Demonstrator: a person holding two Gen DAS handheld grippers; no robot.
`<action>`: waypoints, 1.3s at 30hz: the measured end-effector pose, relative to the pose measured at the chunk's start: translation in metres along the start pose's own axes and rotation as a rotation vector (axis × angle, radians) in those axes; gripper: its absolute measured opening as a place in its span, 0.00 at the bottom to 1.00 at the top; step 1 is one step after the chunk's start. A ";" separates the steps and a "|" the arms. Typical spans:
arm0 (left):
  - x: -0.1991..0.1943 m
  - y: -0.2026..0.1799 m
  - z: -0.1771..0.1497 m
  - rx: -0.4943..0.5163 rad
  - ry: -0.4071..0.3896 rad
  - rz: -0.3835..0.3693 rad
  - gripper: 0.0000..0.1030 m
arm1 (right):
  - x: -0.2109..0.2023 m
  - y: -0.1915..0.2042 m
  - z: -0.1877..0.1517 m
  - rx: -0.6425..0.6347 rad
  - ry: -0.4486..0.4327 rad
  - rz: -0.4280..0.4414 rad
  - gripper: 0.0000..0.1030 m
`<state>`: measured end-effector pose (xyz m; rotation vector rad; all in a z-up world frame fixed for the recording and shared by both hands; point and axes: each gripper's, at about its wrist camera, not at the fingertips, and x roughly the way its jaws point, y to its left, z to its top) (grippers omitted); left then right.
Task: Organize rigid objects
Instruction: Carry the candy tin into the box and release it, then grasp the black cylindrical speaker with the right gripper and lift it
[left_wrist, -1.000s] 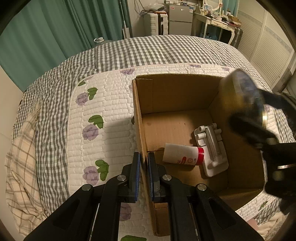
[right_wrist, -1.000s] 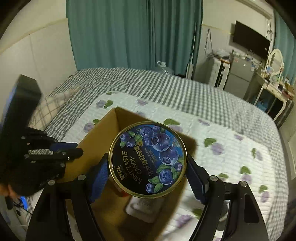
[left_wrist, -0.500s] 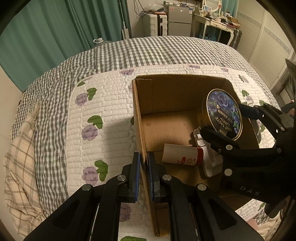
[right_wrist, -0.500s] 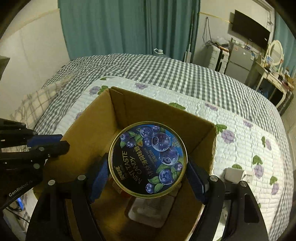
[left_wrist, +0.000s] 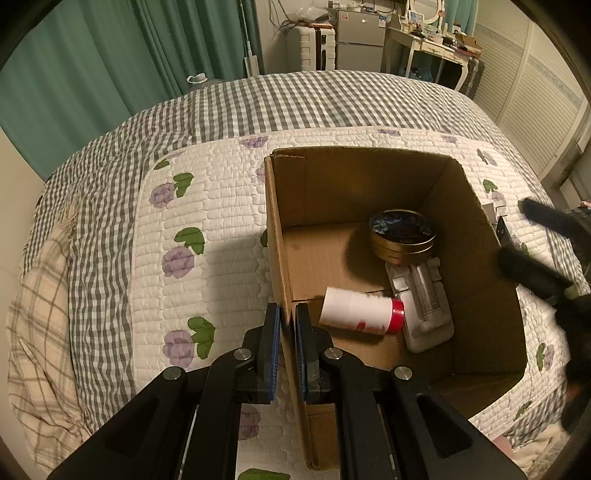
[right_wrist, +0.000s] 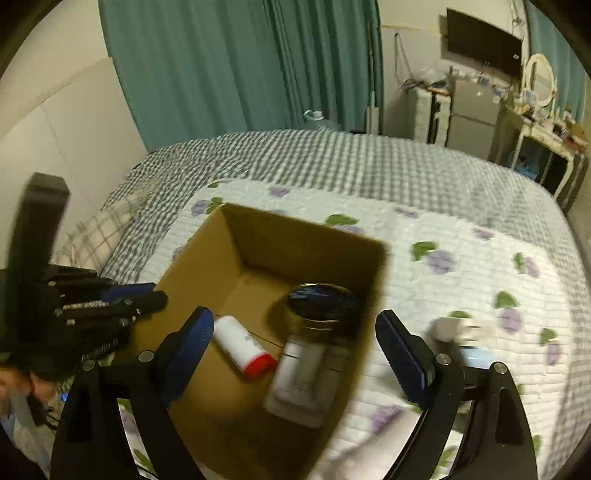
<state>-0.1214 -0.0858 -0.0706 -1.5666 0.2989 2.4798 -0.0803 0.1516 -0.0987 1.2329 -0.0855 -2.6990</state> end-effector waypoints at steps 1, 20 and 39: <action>0.000 0.000 0.000 -0.001 0.000 0.000 0.07 | -0.005 -0.004 0.000 0.001 -0.005 -0.011 0.87; 0.000 -0.003 0.001 -0.010 0.004 0.017 0.08 | 0.007 -0.137 -0.081 0.008 0.141 -0.328 0.87; 0.000 -0.005 0.000 -0.004 0.000 0.036 0.08 | 0.064 -0.120 -0.090 -0.045 0.144 -0.347 0.86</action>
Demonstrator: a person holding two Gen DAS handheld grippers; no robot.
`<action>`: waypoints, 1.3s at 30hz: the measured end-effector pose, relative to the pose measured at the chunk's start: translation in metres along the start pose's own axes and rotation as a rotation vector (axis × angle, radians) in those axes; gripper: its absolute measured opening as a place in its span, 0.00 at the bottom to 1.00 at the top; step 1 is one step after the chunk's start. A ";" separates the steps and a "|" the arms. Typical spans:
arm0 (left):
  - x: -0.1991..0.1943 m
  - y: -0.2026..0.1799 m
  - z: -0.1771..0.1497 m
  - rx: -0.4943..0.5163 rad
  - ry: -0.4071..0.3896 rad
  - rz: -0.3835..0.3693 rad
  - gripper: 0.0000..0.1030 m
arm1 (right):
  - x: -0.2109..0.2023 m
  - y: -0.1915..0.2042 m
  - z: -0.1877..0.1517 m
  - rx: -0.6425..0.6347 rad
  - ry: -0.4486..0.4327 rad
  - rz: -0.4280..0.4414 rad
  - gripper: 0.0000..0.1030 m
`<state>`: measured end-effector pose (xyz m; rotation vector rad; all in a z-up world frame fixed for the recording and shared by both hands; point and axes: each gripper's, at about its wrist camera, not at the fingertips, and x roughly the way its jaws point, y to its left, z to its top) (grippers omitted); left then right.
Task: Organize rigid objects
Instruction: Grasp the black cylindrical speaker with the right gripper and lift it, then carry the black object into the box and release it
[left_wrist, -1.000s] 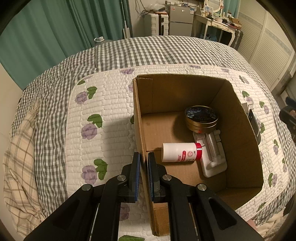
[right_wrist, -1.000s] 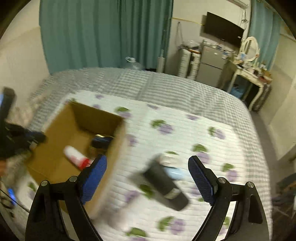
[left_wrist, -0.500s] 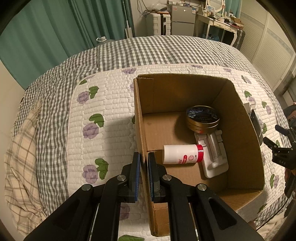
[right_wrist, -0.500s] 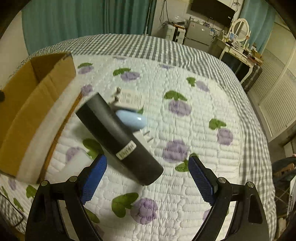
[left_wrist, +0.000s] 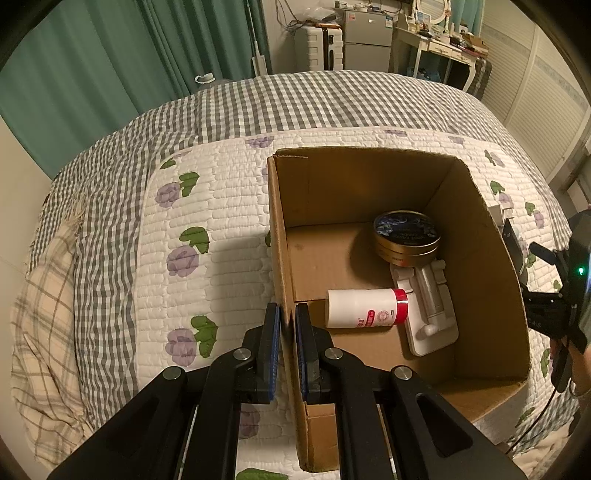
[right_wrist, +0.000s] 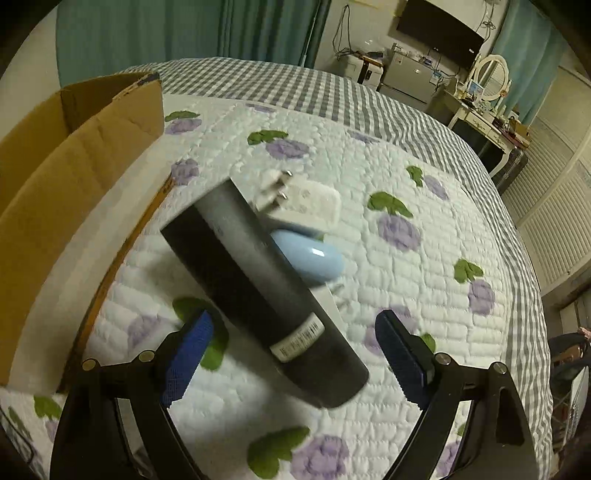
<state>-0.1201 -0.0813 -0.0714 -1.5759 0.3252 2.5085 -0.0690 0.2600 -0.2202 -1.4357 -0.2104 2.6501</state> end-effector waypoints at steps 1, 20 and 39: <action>0.000 0.000 0.000 0.002 0.000 0.000 0.08 | 0.001 0.001 0.002 0.008 -0.001 -0.001 0.83; 0.002 0.000 0.000 0.002 0.001 -0.003 0.08 | -0.022 -0.011 -0.004 -0.014 -0.043 -0.011 0.36; 0.001 0.001 0.001 0.004 0.004 -0.019 0.08 | -0.177 0.007 0.077 -0.023 -0.276 0.232 0.32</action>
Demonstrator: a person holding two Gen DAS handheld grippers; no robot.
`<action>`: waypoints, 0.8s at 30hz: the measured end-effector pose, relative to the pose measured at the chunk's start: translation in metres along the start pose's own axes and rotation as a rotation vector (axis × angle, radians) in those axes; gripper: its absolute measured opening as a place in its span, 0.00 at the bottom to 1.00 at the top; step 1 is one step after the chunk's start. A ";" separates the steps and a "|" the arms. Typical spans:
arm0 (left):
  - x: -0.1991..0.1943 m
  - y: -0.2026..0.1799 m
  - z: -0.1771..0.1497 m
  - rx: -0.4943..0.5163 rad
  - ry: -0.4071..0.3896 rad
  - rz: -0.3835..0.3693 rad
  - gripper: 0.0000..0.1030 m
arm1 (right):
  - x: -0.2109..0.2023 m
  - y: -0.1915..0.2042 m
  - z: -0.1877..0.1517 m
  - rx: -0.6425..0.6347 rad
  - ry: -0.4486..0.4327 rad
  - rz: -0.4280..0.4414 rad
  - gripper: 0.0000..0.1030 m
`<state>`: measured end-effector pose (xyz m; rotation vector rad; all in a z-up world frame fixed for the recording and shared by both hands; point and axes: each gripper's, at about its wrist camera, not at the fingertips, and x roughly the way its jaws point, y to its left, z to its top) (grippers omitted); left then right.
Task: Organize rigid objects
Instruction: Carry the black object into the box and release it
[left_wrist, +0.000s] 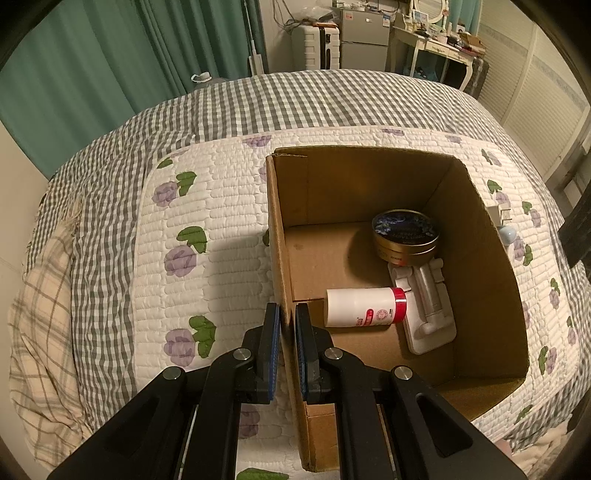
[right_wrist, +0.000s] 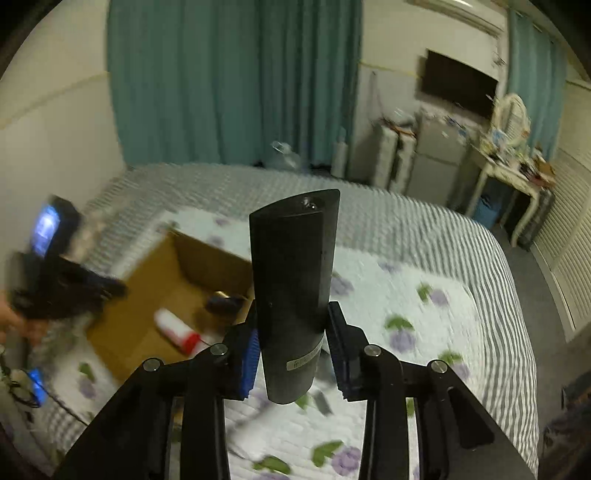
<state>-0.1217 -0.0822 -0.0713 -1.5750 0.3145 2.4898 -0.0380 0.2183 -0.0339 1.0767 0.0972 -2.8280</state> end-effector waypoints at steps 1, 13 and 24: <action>0.000 0.000 0.000 -0.001 0.000 -0.002 0.08 | -0.004 0.010 0.006 -0.017 -0.007 0.022 0.32; 0.000 0.002 -0.001 0.004 -0.014 -0.010 0.08 | 0.060 0.102 -0.010 -0.097 0.147 0.213 0.32; 0.001 0.000 -0.002 0.023 -0.023 -0.007 0.08 | 0.131 0.099 -0.030 -0.003 0.249 0.153 0.31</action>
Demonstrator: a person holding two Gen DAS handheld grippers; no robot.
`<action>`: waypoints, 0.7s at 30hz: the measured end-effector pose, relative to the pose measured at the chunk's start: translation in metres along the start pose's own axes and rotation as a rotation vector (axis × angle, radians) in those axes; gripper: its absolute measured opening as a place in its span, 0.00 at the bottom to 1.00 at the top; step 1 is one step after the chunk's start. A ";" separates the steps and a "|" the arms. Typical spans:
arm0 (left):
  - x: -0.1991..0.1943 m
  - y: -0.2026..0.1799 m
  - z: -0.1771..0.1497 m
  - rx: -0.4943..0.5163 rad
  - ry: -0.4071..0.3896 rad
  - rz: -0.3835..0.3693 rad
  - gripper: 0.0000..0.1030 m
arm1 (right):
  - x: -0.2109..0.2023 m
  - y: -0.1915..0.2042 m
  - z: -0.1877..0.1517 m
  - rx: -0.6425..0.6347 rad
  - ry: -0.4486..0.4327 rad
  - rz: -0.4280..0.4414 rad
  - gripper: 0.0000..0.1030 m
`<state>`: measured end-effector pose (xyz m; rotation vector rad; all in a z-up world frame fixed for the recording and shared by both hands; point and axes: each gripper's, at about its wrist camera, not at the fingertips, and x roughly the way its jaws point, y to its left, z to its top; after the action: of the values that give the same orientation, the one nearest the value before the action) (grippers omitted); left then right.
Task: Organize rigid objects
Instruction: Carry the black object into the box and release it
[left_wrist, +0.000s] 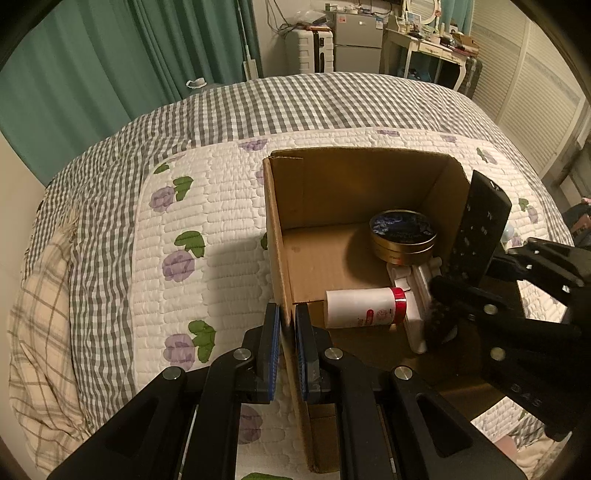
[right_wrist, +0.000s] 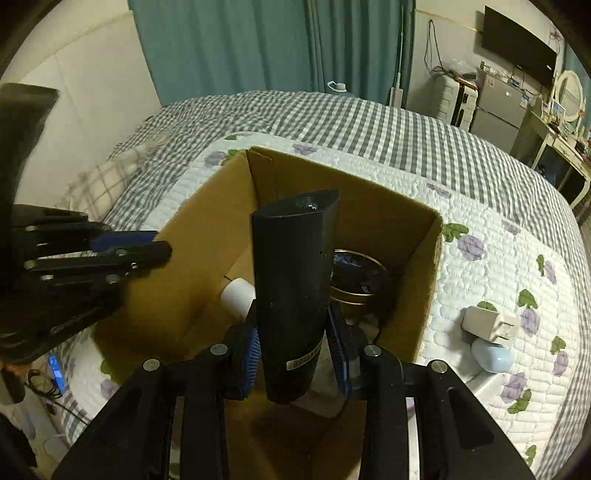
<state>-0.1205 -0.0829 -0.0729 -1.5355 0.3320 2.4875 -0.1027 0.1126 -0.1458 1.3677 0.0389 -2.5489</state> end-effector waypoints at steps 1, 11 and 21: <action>0.000 0.000 0.000 0.002 -0.003 0.003 0.08 | 0.000 0.000 0.003 0.004 -0.001 -0.008 0.31; 0.000 0.000 -0.002 0.001 -0.007 0.002 0.08 | -0.007 -0.005 0.006 0.015 -0.060 -0.032 0.61; 0.000 -0.002 -0.003 -0.005 -0.006 0.001 0.08 | -0.114 -0.057 -0.015 0.140 -0.267 -0.089 0.90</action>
<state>-0.1169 -0.0821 -0.0742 -1.5291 0.3258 2.4949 -0.0431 0.1934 -0.0655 1.0803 -0.1327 -2.8343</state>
